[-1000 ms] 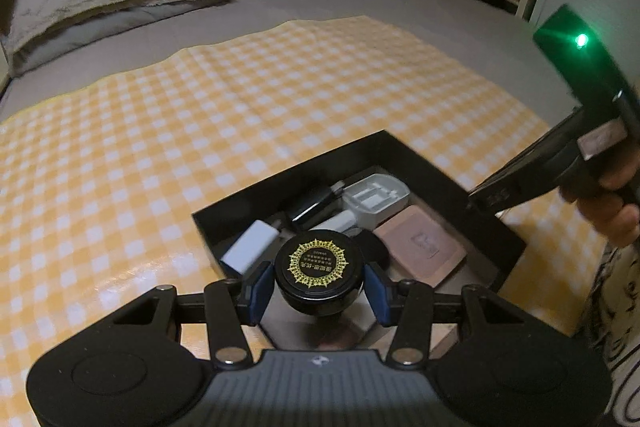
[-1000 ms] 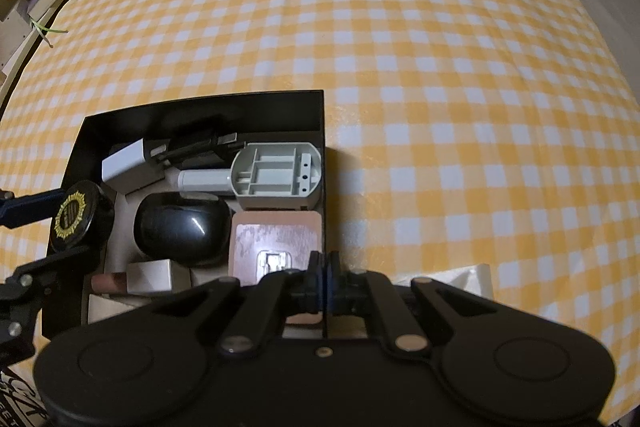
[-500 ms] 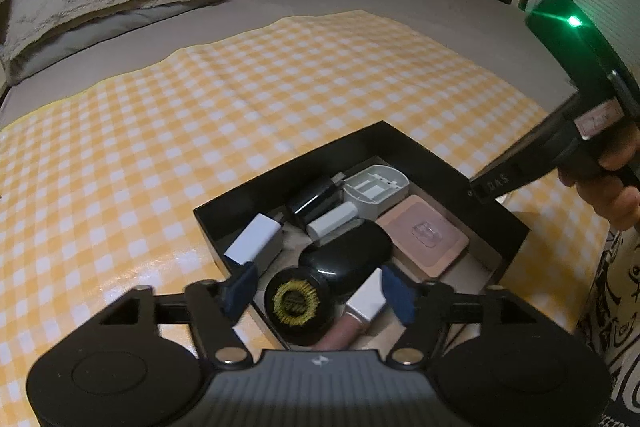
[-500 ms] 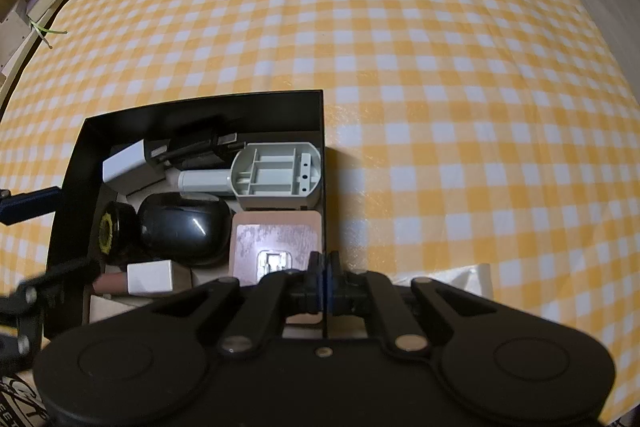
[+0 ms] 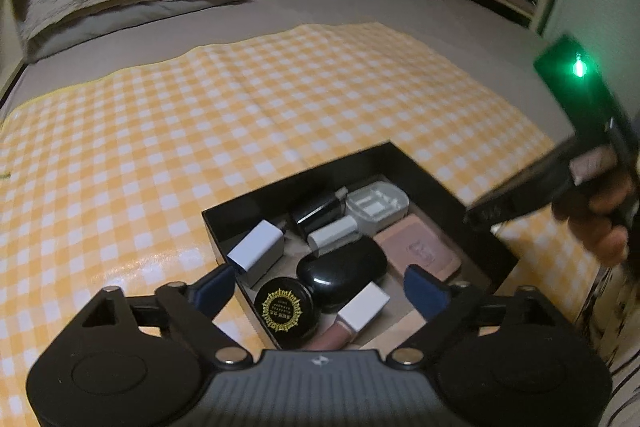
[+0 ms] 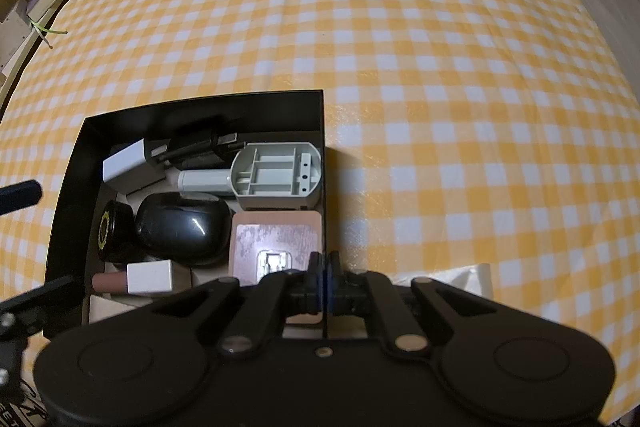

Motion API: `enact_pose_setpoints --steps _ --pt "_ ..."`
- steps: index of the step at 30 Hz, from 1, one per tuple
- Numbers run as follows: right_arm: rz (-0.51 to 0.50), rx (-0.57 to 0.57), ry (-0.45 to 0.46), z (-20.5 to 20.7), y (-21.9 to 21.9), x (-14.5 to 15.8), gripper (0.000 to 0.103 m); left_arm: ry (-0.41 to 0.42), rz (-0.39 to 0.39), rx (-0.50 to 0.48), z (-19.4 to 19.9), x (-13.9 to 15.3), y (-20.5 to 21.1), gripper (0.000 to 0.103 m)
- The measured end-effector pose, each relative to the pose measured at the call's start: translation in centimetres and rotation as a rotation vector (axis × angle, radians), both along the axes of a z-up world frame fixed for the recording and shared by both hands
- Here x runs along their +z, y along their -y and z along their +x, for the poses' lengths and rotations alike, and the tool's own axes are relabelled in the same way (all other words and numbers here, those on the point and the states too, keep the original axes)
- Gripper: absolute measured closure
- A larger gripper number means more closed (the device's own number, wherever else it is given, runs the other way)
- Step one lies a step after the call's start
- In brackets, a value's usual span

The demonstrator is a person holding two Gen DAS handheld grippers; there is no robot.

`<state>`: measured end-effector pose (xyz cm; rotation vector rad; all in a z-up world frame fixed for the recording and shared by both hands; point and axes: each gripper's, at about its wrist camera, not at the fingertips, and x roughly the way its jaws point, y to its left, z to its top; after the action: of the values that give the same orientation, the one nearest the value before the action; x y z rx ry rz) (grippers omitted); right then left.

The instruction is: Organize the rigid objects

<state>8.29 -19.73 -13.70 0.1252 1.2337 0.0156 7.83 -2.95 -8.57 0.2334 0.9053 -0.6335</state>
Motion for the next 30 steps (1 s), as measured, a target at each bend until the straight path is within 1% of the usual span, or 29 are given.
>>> enact_pose_setpoints --steps 1,4,9,11,13,15,17,18,21,23,26,30 --pt "-0.001 0.0 0.0 0.0 0.0 0.0 0.1 -0.006 -0.013 0.016 0.0 0.3 -0.1 0.006" --pt "-0.002 0.001 0.001 0.0 0.1 0.0 0.1 -0.012 -0.043 0.068 0.0 1.0 -0.3 0.003" --pt "-0.008 0.017 0.015 -0.6 0.0 0.4 0.1 -0.002 -0.065 0.132 -0.6 2.0 -0.3 0.002" --pt "-0.016 0.027 0.058 -1.0 -0.2 1.7 0.096 0.006 -0.069 0.146 -0.9 2.4 -0.3 0.002" --pt "0.001 0.026 0.102 -1.4 0.0 3.3 0.092 0.015 -0.073 0.164 -1.3 2.9 -0.2 0.002" --pt "0.055 0.032 0.141 -2.3 0.4 4.6 0.093 0.027 -0.085 0.184 -1.7 3.5 -0.3 0.001" --pt "0.111 0.051 0.176 -3.1 0.4 6.0 0.09 0.042 -0.103 0.197 -2.1 4.1 -0.4 0.0" --pt "0.12 0.068 0.209 -3.8 0.2 6.9 0.089 0.052 -0.116 0.205 -2.5 4.4 -0.4 0.0" --pt "0.08 0.126 0.312 -5.7 -0.7 8.9 0.079 0.066 -0.136 0.219 -3.6 5.3 -0.6 0.0" --pt "0.047 0.145 0.374 -6.8 -1.2 9.8 0.064 0.078 -0.147 0.244 -4.3 5.6 -0.8 0.0" --pt "0.03 0.16 0.432 -8.7 -1.4 10.3 0.052 0.102 -0.168 0.293 -5.6 6.1 -1.3 0.0" --pt "0.016 0.123 0.483 -10.9 -1.0 10.2 0.046 0.122 -0.192 0.345 -7.4 6.4 -2.0 0.0"
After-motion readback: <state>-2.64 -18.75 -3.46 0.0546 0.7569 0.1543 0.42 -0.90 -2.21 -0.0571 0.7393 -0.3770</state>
